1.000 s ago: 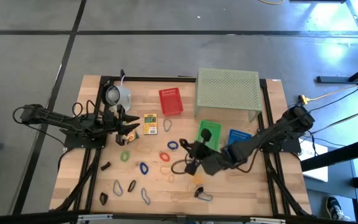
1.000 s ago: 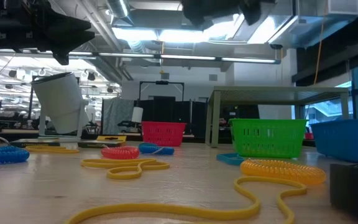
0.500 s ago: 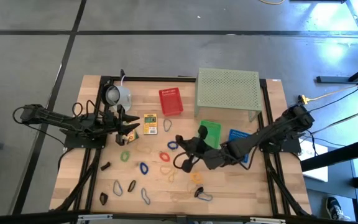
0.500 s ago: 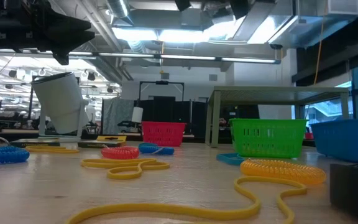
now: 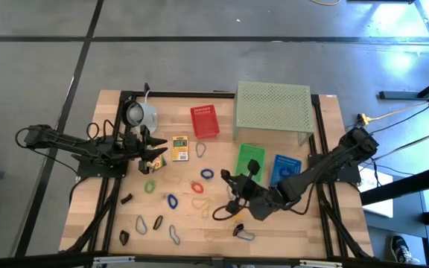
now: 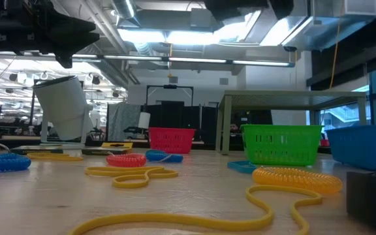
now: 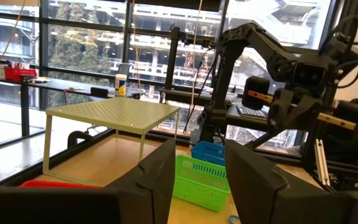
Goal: Pick & Place Office Desk Supplies
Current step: Put the black rubber band into the green bin
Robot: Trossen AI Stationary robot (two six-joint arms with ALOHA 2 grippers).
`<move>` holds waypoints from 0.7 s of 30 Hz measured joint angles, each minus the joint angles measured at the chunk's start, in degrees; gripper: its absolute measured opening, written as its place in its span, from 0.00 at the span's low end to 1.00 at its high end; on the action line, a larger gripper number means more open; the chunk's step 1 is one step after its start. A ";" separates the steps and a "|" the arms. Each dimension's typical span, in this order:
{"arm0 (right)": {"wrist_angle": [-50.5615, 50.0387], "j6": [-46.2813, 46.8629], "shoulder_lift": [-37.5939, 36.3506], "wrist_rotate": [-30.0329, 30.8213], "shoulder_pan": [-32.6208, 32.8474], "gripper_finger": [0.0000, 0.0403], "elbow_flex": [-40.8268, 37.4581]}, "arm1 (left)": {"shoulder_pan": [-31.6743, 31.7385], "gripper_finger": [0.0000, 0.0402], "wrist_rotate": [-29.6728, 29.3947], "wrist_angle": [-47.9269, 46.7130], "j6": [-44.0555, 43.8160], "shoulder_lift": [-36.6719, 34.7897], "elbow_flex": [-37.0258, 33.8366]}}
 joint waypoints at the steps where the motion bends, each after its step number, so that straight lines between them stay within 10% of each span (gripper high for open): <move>1: -1.69 1.59 0.00 -0.17 0.01 0.02 0.00 | 0.00 0.33 0.00 -0.01 0.00 0.00 0.00; 21: -42.25 39.97 -5.98 -15.50 -5.51 0.03 -0.04 | 0.00 0.33 0.00 0.01 0.00 0.00 0.00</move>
